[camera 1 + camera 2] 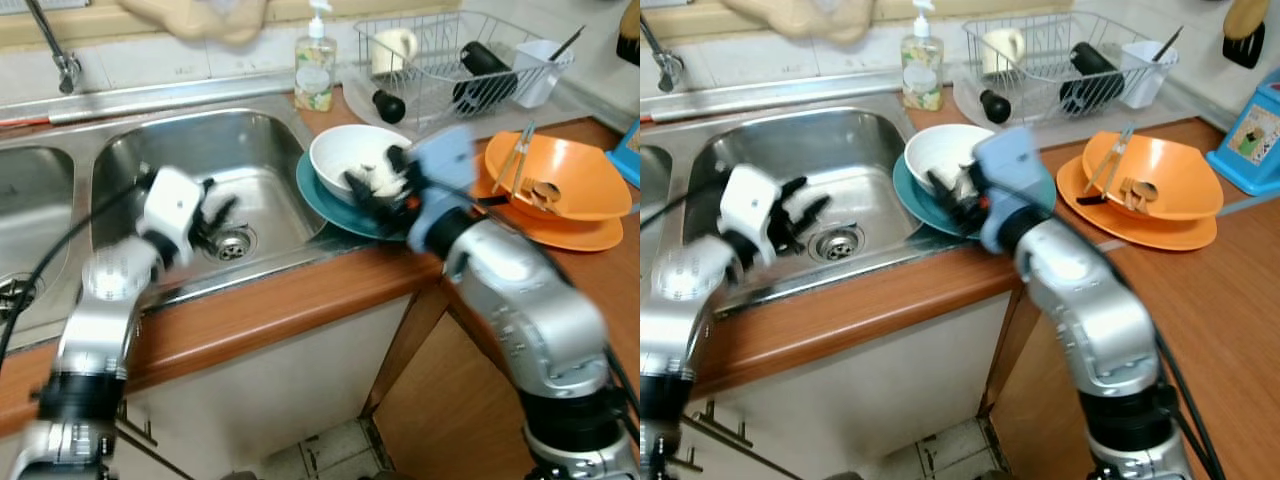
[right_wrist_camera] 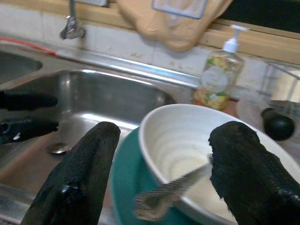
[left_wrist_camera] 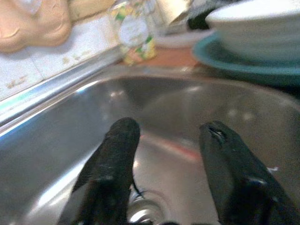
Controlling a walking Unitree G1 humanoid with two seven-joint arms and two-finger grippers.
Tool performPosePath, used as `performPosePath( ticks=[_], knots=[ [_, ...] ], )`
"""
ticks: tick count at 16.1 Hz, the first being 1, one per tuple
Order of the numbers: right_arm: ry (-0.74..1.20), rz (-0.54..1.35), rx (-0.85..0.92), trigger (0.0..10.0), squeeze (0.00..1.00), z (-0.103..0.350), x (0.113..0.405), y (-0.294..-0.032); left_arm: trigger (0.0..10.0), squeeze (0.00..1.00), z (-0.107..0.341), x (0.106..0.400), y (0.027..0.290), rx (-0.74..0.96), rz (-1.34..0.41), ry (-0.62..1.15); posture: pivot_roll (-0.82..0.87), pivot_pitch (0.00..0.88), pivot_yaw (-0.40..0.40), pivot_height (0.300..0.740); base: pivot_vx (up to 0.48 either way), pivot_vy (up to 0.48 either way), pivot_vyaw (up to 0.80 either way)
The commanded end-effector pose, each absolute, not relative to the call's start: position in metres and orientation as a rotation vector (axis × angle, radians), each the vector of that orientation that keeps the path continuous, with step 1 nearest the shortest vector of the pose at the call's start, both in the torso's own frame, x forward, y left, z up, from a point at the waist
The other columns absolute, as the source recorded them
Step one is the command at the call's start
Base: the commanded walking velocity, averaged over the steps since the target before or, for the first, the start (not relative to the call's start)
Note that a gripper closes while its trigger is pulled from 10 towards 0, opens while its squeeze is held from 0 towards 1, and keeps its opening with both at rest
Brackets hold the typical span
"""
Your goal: Kitchen organization
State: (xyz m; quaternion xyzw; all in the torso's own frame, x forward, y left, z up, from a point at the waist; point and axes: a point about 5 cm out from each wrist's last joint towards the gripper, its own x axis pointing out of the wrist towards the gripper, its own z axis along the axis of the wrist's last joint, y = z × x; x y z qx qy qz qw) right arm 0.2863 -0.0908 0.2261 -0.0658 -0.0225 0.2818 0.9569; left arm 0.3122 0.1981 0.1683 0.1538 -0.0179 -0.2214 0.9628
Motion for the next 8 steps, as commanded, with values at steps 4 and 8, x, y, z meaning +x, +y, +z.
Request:
performPosePath(
  ticks=[4, 8],
  knots=[
    [-0.038, 0.568, -0.188, 10.0, 0.00, 0.219, 0.287, -0.085, 10.0, 0.08, 0.179, 0.290, 0.180, 0.230, -0.569, -0.067, -0.04, 0.000, -0.019, 0.740, 0.000, 0.000, 0.00],
    [-0.013, 0.463, -0.237, 10.0, 0.00, 0.210, 0.292, -0.095, 10.0, 0.00, 0.183, 0.280, 0.166, 0.187, -0.622, -0.061, -0.04, 0.000, -0.020, 0.740, 0.000, 0.000, 0.00]
  ],
)
